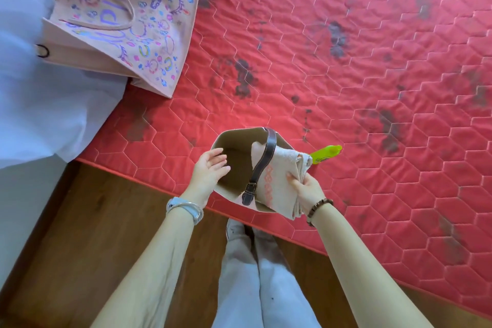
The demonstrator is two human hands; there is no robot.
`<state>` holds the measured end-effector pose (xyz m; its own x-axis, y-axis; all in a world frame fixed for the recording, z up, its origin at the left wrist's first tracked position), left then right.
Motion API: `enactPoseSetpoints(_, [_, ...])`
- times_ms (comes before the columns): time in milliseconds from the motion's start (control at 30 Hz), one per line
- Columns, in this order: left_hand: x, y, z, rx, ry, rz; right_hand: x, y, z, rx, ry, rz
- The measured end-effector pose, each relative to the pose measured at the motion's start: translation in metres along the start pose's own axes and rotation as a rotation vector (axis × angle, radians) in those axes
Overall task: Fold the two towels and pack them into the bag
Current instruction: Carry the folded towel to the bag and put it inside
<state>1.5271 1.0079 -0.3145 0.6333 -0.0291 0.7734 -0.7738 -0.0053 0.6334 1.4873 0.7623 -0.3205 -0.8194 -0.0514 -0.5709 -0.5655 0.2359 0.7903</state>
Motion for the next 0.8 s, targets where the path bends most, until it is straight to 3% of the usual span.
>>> enactPoseSetpoints(400, [-0.042,-0.059,-0.008,-0.179,-0.271,-0.003,0.008,-0.047,0.049,-0.292,0.226,-0.094])
enactPoseSetpoints(667, [-0.052,-0.07,0.0,-0.045,-0.288,0.108,0.012,-0.071,0.052,-0.05,0.221,-0.162])
enactPoseSetpoints(800, [-0.058,-0.078,0.007,0.012,-0.293,0.173,0.01,-0.089,0.061,0.082,0.176,-0.089])
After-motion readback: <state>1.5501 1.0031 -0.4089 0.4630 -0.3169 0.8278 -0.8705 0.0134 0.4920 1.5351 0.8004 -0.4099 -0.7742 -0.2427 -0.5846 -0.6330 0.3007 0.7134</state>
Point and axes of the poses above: each hand's wrist, its own y-axis away from the middle knuckle, its own z-axis out of the palm, x = y × z, the point moved 3 cm from there along -y, towards the middle knuckle, and after that the axes turned 4 degrees about z, right-handed, at the moved point
